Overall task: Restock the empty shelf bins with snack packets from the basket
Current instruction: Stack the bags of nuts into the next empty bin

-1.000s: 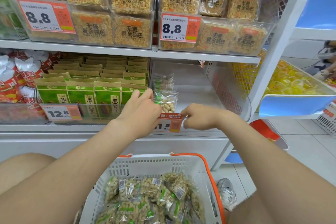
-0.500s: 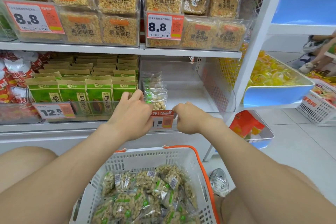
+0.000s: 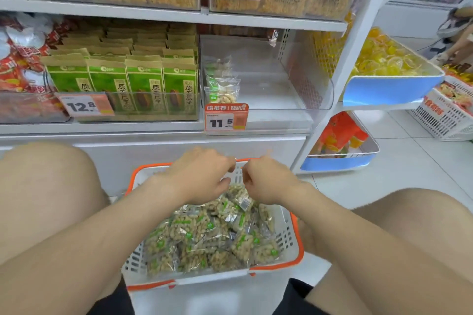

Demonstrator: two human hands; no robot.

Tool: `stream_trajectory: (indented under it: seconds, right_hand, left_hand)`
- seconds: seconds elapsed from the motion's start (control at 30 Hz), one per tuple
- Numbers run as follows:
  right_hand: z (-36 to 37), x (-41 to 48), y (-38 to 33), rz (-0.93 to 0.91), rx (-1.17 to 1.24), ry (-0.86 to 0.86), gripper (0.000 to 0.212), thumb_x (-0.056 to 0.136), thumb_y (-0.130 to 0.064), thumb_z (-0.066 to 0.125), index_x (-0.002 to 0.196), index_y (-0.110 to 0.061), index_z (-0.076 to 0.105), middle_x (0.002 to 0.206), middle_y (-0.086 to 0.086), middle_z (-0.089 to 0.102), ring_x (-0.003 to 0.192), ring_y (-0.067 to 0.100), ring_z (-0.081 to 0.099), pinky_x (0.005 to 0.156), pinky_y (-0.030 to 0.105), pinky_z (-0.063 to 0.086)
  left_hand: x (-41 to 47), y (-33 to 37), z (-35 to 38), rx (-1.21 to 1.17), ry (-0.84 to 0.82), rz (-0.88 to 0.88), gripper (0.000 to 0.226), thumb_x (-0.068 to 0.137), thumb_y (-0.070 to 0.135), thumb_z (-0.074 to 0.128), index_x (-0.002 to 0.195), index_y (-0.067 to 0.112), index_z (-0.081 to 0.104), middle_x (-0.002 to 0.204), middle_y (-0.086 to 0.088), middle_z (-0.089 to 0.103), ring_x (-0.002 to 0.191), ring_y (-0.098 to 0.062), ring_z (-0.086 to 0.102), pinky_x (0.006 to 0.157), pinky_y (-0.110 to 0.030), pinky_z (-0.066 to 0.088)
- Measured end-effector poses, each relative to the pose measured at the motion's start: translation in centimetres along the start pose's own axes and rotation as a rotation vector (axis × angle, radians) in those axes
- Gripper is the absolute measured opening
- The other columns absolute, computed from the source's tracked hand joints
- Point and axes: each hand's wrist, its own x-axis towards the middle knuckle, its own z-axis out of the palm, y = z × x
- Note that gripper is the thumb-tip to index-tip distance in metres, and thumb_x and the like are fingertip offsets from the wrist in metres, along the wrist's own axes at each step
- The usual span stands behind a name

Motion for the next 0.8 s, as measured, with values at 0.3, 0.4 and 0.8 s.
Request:
stream_trajectory:
  seconds: [0.3,0.4,0.8]
  right_hand:
    - [12.4,-1.5,2.9,-0.031,-0.164,-0.632,0.046,0.091,0.005,0.053,0.136,-0.002,0.06,0.123,0.016,0.066,0.104,0.033,0.068,0.06,0.035,0.048]
    - [13.7,-1.6,3.7,-0.004,-0.16,-0.656,0.046,0.094,0.006,0.052,0.138,-0.007,0.051,0.127,0.014,0.061,0.11,0.033,0.064,0.069,0.036,0.045]
    - [16.3,-0.1,1.9,-0.082,-0.099,-0.891,0.077,0.096,0.005,0.035,0.158,-0.04,0.04,0.17,0.01,0.009,0.135,0.036,0.052,0.101,0.043,0.051]
  left_hand:
    - [1.0,2.0,3.6,0.045,-0.405,0.082,0.028,0.1,0.036,0.05,0.12,0.022,0.064,0.113,-0.007,0.067,0.096,-0.031,0.067,0.082,-0.046,0.059]
    - [1.7,2.8,4.4,0.073,-0.496,0.09,0.028,0.102,0.032,0.049,0.122,0.019,0.063,0.11,-0.006,0.064,0.092,-0.03,0.067,0.076,-0.043,0.057]
    - [3.2,3.2,5.6,0.116,-0.532,0.068,0.02,0.099,0.017,0.053,0.113,0.014,0.068,0.087,0.0,0.056,0.067,-0.022,0.053,0.053,-0.034,0.038]
